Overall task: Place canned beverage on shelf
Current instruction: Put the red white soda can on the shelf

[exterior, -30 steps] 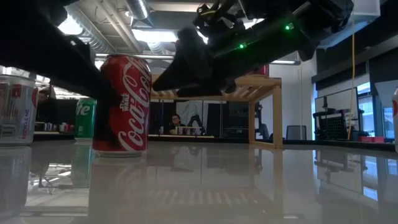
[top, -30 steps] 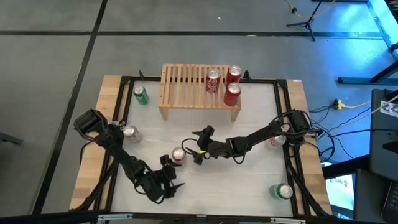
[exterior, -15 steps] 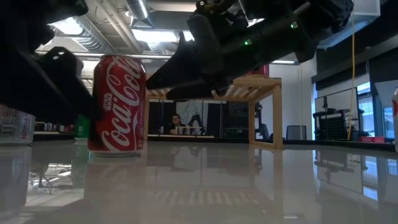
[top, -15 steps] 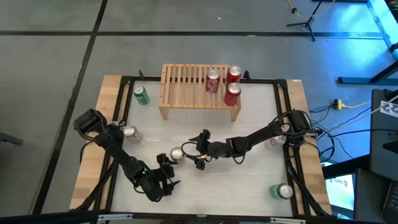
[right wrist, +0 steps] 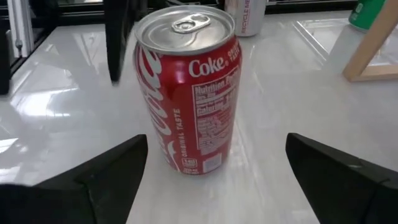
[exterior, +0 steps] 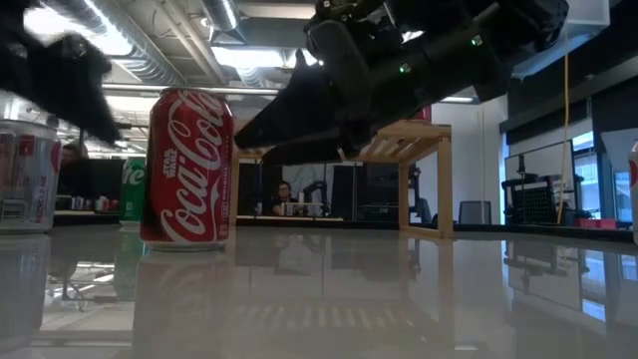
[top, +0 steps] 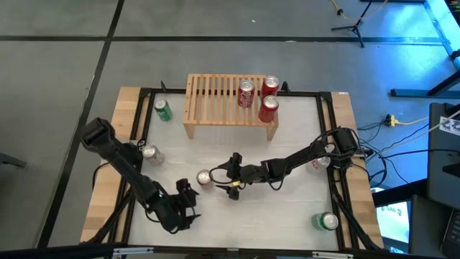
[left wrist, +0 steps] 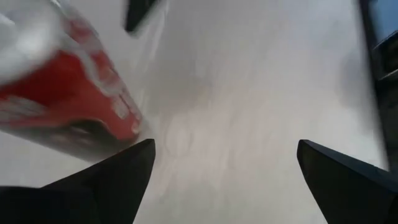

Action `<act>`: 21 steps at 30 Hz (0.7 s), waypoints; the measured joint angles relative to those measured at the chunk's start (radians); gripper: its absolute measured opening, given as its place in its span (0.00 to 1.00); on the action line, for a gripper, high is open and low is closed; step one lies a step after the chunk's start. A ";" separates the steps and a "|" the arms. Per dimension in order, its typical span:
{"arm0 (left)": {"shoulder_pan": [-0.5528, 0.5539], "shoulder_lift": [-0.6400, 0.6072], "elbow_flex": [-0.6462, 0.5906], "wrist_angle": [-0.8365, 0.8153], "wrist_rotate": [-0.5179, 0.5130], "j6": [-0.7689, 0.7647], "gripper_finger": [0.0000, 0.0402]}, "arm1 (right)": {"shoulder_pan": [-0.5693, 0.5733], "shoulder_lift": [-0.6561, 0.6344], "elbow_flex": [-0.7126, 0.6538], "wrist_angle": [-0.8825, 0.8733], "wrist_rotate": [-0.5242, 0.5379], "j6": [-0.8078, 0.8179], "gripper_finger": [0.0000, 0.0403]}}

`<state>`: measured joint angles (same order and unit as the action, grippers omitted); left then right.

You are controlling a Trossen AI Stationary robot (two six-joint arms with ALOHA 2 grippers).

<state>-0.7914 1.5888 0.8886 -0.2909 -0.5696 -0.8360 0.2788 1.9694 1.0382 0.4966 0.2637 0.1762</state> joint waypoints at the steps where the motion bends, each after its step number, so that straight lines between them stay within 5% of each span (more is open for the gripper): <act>1: -0.006 -0.032 0.000 -0.006 -0.009 0.000 0.95 | 0.005 -0.001 0.000 0.001 0.000 -0.005 0.95; 12: -0.017 -0.212 0.002 0.106 -0.102 0.084 0.95 | 0.135 -0.197 0.001 -0.244 0.147 -0.081 0.95; 21: 0.153 -0.210 0.002 0.066 -0.090 0.107 0.94 | 0.303 -0.324 0.001 -0.443 0.358 -0.083 0.95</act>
<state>-0.6379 1.3788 0.8906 -0.2246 -0.6593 -0.7286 0.5815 1.6458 1.0389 0.0537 0.6214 0.0932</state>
